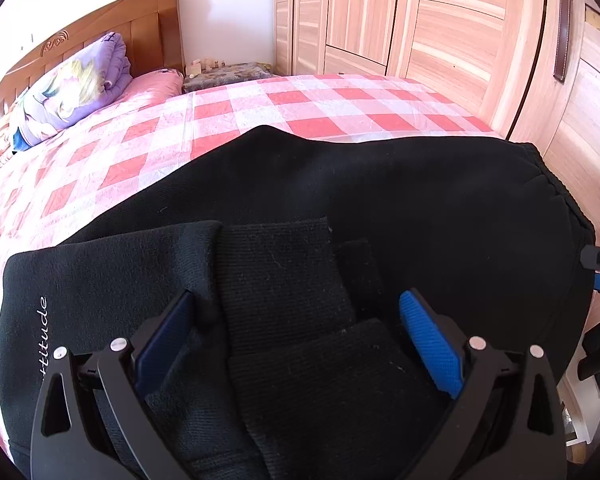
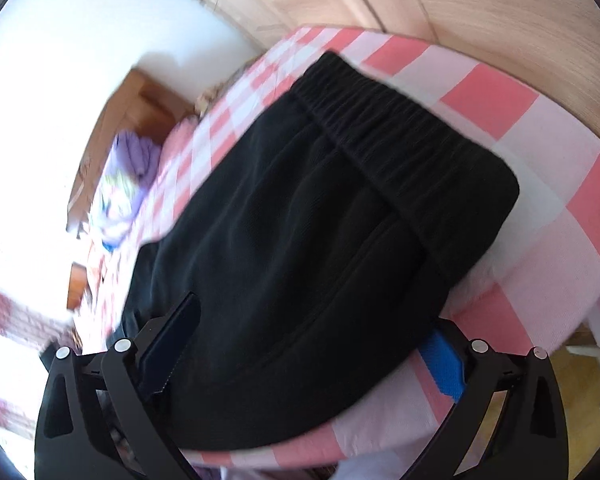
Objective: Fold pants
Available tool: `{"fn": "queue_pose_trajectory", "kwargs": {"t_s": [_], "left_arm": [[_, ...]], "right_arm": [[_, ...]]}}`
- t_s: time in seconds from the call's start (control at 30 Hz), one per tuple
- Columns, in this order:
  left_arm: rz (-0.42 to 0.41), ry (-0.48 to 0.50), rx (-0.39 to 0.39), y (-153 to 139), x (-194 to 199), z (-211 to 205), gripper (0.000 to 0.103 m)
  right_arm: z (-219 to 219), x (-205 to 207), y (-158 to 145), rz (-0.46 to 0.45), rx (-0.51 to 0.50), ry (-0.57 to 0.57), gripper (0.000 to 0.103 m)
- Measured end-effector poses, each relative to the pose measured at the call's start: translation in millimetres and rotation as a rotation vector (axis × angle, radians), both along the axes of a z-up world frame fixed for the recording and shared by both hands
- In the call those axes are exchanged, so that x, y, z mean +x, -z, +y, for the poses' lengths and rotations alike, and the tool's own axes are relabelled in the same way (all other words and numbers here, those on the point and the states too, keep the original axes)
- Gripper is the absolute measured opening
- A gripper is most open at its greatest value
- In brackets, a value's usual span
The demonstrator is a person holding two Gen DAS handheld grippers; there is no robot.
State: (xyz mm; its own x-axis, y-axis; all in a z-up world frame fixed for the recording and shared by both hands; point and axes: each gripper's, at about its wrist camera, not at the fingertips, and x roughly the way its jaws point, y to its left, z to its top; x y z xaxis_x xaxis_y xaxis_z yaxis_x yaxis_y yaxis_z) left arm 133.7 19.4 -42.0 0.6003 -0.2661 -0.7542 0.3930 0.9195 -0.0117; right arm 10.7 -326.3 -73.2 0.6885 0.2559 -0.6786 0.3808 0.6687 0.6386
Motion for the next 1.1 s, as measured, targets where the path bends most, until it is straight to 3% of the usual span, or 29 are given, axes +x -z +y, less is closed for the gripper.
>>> {"fn": "queue_pose_trajectory", "kwargs": {"t_s": [0.13, 0.2, 0.27, 0.33, 0.4, 0.57, 0.63, 0.7, 0.77, 0.9, 0.97, 1.1], "left_arm": [[0.0, 0.001, 0.011, 1, 0, -1, 0.101], [-0.001, 0.002, 0.021, 1, 0, -2, 0.101], [-0.001, 0.002, 0.031, 2, 0, -3, 0.101], [-0.001, 0.001, 0.037, 2, 0, -3, 0.101], [0.0, 0.001, 0.045, 2, 1, -4, 0.101], [0.092, -0.004, 0.08, -5, 8, -10, 0.101], [0.134, 0.01, 0.024, -27, 12, -18, 0.101], [0.15, 0.088, -0.036, -56, 15, -42, 0.101], [0.172, 0.195, -0.038, -82, 18, -86, 0.101], [0.229, 0.42, 0.057, -111, 19, -195, 0.101], [0.217, 0.493, 0.166, -117, 15, -250, 0.101], [0.311, 0.629, 0.368, -100, -2, -339, 0.101]], "right_arm": [[-1, -6, 3, -0.069, 0.008, 0.113, 0.097], [5, -11, 5, -0.081, -0.026, 0.146, 0.082], [-4, -19, 12, -0.096, 0.003, 0.189, 0.041], [-18, -28, 25, -0.156, 0.106, 0.209, 0.033], [-19, -34, 25, -0.198, 0.096, 0.194, 0.031], [-1, -45, 15, -0.304, -0.117, 0.155, 0.029], [10, -45, 10, -0.33, -0.222, 0.145, 0.029], [15, -40, 5, -0.344, -0.288, 0.139, 0.029], [22, -38, -3, -0.36, -0.353, 0.133, 0.029], [33, -33, -12, -0.376, -0.455, 0.122, 0.029], [37, -32, -14, -0.373, -0.495, 0.119, 0.029], [46, -36, -15, -0.378, -0.555, 0.113, 0.029]]}}
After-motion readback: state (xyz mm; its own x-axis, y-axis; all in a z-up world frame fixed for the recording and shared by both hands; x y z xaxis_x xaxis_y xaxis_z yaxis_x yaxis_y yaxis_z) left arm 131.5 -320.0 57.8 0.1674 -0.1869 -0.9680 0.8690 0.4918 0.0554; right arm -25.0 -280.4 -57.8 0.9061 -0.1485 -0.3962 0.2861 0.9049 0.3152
